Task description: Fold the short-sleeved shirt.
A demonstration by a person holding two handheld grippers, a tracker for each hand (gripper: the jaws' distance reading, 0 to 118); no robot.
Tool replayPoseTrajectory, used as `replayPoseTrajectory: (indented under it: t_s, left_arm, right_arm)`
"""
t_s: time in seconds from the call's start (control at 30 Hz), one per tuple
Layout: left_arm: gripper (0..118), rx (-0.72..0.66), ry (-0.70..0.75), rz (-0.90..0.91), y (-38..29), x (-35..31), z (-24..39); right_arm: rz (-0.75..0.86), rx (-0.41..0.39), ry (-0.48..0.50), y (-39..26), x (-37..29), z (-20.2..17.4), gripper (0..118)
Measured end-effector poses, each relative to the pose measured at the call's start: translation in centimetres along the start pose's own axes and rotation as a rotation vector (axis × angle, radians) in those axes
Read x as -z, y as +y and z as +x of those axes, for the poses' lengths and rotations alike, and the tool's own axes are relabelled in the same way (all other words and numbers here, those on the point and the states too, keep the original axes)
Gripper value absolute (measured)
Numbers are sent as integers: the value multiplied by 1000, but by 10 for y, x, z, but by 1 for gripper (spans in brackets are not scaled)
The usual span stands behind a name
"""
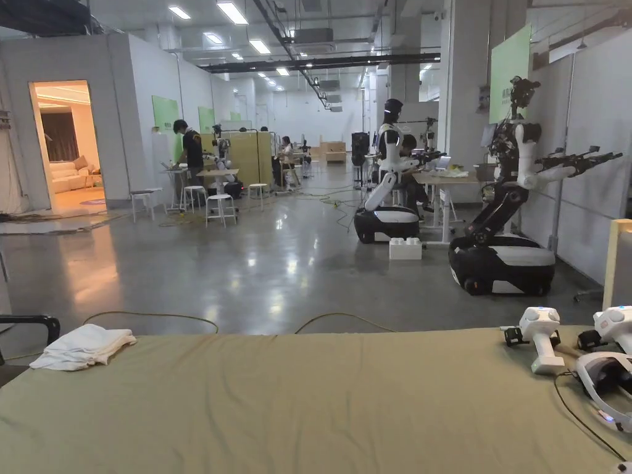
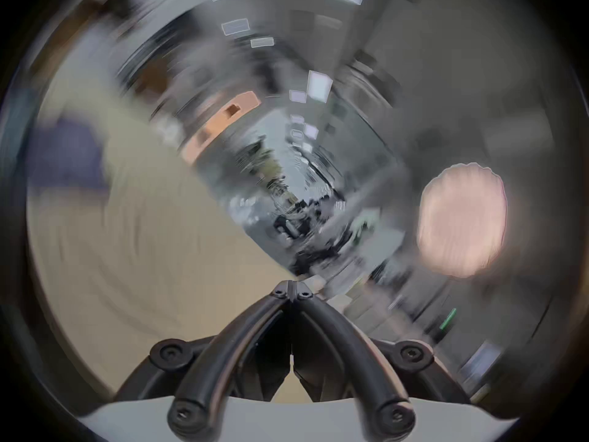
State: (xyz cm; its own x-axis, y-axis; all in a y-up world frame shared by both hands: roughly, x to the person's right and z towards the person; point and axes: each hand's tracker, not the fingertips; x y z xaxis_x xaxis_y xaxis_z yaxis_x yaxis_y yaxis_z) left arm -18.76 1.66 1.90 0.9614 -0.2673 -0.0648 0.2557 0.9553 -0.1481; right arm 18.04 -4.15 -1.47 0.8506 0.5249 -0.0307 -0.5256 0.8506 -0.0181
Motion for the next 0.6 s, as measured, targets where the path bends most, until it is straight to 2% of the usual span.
replayPoseTrajectory:
  t_s: [0.07,0.1,0.13,0.17,0.2,0.3,0.37,0.6]
  left_arm:
    - [0,-342,-67,113,-5,-13,-22]
    - [0,-437,-116,157,-10,-18,-29]
    - [0,-458,-142,183,-13,-22,-30]
    - [0,-450,-125,196,-13,-26,-26]
    - [0,-411,-90,190,-12,-30,-13]
    - [0,-321,-129,150,-7,-30,-7]
    - [0,-295,-112,148,-4,-29,3]
    - [0,-320,-90,136,-2,-25,0]
  right_arm:
    - [-31,423,51,-6,2,19,0]
    - [-63,586,65,-12,3,23,0]
    - [-85,698,87,-16,4,27,0]
    - [-93,767,115,-21,5,29,0]
    - [-92,786,109,-22,5,29,0]
    - [-61,681,106,-17,2,23,0]
    - [-49,645,126,-10,0,19,0]
    - [-40,601,144,1,-5,11,0]
